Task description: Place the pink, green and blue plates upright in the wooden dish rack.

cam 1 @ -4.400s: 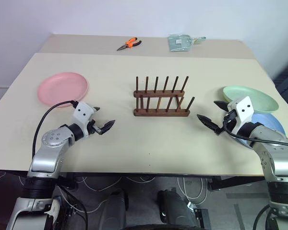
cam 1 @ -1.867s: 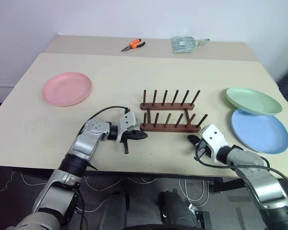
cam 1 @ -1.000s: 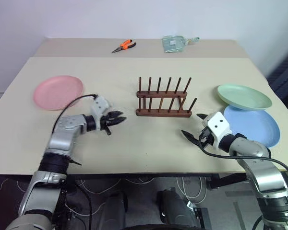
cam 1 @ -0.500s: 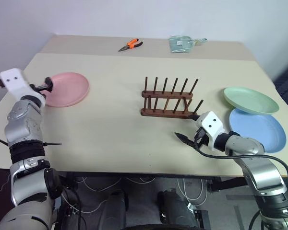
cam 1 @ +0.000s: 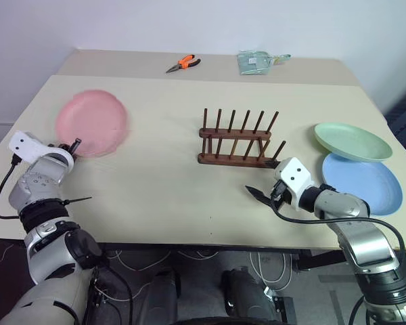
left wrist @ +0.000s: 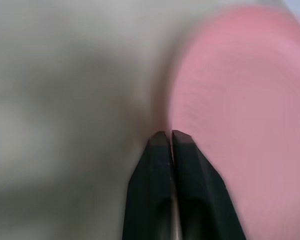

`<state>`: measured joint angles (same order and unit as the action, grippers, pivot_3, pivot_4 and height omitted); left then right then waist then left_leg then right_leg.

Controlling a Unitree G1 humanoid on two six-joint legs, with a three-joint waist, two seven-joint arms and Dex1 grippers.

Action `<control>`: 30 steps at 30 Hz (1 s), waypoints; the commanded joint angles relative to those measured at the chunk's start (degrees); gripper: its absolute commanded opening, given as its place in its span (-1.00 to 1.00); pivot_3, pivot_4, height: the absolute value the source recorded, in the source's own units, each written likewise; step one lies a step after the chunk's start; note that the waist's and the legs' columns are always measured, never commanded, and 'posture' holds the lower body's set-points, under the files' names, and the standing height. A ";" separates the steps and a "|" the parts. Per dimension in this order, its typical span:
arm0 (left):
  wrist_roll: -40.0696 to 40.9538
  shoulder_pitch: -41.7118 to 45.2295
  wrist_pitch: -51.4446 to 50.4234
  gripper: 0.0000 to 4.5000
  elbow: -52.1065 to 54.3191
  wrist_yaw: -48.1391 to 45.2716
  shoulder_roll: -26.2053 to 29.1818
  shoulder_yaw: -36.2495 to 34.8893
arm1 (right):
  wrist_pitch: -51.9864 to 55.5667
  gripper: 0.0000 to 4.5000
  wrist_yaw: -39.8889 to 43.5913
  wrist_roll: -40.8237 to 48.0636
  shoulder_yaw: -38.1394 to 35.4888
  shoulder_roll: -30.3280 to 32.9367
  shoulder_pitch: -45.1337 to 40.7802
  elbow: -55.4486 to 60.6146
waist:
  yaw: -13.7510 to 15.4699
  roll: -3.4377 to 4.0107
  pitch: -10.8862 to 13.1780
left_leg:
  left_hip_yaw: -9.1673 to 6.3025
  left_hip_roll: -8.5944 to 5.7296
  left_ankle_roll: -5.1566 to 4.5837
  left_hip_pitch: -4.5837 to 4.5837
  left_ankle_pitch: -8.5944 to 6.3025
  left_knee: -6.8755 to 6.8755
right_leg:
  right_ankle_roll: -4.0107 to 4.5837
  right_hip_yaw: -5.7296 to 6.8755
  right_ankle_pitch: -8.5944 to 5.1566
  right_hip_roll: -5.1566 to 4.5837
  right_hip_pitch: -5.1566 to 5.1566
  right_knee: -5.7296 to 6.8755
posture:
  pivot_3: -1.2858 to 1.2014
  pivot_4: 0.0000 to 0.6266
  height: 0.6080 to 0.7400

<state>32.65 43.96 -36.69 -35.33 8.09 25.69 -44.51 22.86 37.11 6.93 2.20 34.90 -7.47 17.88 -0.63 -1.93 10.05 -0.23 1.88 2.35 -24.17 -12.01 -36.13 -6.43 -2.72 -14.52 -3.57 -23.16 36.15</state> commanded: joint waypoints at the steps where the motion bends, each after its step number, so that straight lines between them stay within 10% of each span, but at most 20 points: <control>1: 0.56 2.91 0.63 -0.99 -3.40 -2.81 1.38 1.83 | -0.96 1.00 -1.69 -0.60 -1.26 -0.27 0.75 3.12 | -0.06 0.00 0.00 | 0.00 0.00 0.00 0.00 0.00 -0.01 | 0.00 0.00 0.00 0.00 0.00 0.00 | 0.03 -0.52 0.80; 16: -0.39 10.09 9.09 -0.99 16.79 -18.73 -5.96 20.27 | -6.49 1.00 -2.89 -10.77 5.18 2.38 -15.71 7.82 | -0.04 -0.04 0.04 | -0.02 0.00 0.08 -0.16 0.04 0.03 | 0.01 0.00 0.01 0.01 -0.15 -0.03 | 0.03 -0.52 0.80; 27: -0.11 14.26 -3.38 -0.99 28.46 -19.00 -14.73 34.55 | -30.06 1.00 -20.58 -47.28 17.40 7.07 -31.87 -12.59 | -0.22 -0.02 0.05 | 0.01 -0.04 0.07 -0.19 0.05 0.07 | -0.02 -0.04 0.02 0.00 -0.21 -0.05 | 0.03 -0.52 0.80; 30: 0.17 13.56 -6.16 -1.00 29.29 -18.64 -15.01 34.51 | -30.84 0.64 -21.36 -48.27 16.57 6.33 -31.02 -14.06 | -0.45 0.01 0.07 | 0.02 -0.04 0.07 -0.19 0.05 0.07 | -0.02 -0.06 0.02 0.01 -0.24 -0.04 | 0.03 -0.52 0.80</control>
<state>32.04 56.00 -42.22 -9.05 -10.88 10.32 -9.74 -7.03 17.13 -40.38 20.16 41.32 -37.87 2.96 -1.08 -1.92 10.12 -0.21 1.85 2.42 -24.37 -11.96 -36.05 -6.45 -2.79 -14.51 -3.56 -23.41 36.11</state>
